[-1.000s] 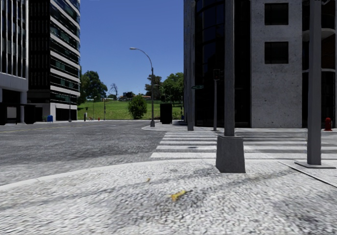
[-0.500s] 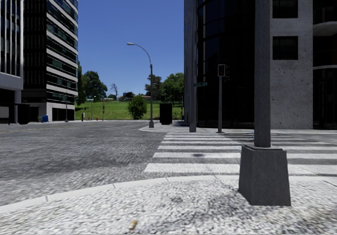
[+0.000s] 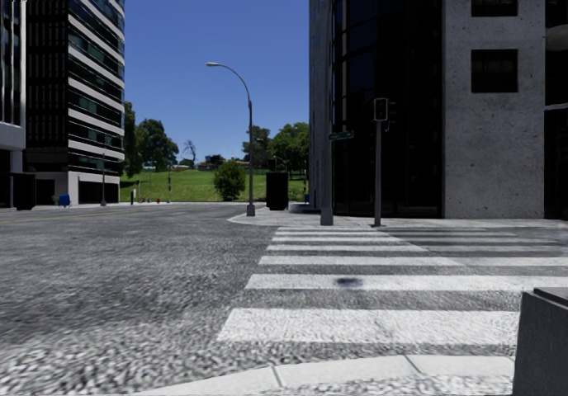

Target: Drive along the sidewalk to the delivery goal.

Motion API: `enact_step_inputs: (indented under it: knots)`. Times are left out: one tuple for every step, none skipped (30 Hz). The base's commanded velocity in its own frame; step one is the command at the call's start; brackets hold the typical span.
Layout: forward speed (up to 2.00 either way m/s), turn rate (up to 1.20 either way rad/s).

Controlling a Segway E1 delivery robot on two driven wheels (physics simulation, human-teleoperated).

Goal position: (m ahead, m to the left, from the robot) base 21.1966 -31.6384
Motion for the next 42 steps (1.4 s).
enact_step_inputs:
  knots:
    - [2.0, -0.22]
    - [1.98, -0.24]
    - [1.84, -0.26]
    - [1.7, -0.3]
    - [1.62, -0.37]
    - [1.58, -0.47]
    - [1.56, -0.53]
    - [1.56, -0.53]
    - [1.56, -0.55]
    - [1.56, -0.55]
    - [1.55, -0.55]
    - [1.55, -0.55]
    - [1.55, -0.55]
    - [1.55, -0.55]
    - [1.55, -0.55]
    - [1.55, -0.55]
    - [1.55, -0.55]
    - [1.55, -0.55]
    - [1.55, -0.55]
    - [1.55, -0.55]
    - [1.55, -0.55]
    - [1.55, -0.55]
    - [1.55, -0.55]
    - [1.55, -0.55]
    - [1.55, -0.55]
    - [1.55, -0.55]
    - [1.55, -0.55]
    - [1.55, -0.54]
    - [1.55, -0.54]
    - [1.55, -0.54]
    - [1.55, -0.53]
    - [1.55, -0.53]
    - [1.55, -0.53]
    - [1.55, -0.52]
    - [1.55, -0.51]
    - [1.55, -0.51]
    - [1.55, -0.51]
    - [1.55, -0.5]
    - [1.55, -0.48]
    - [1.55, -0.46]
    - [1.55, -0.46]
    - [1.55, -0.45]
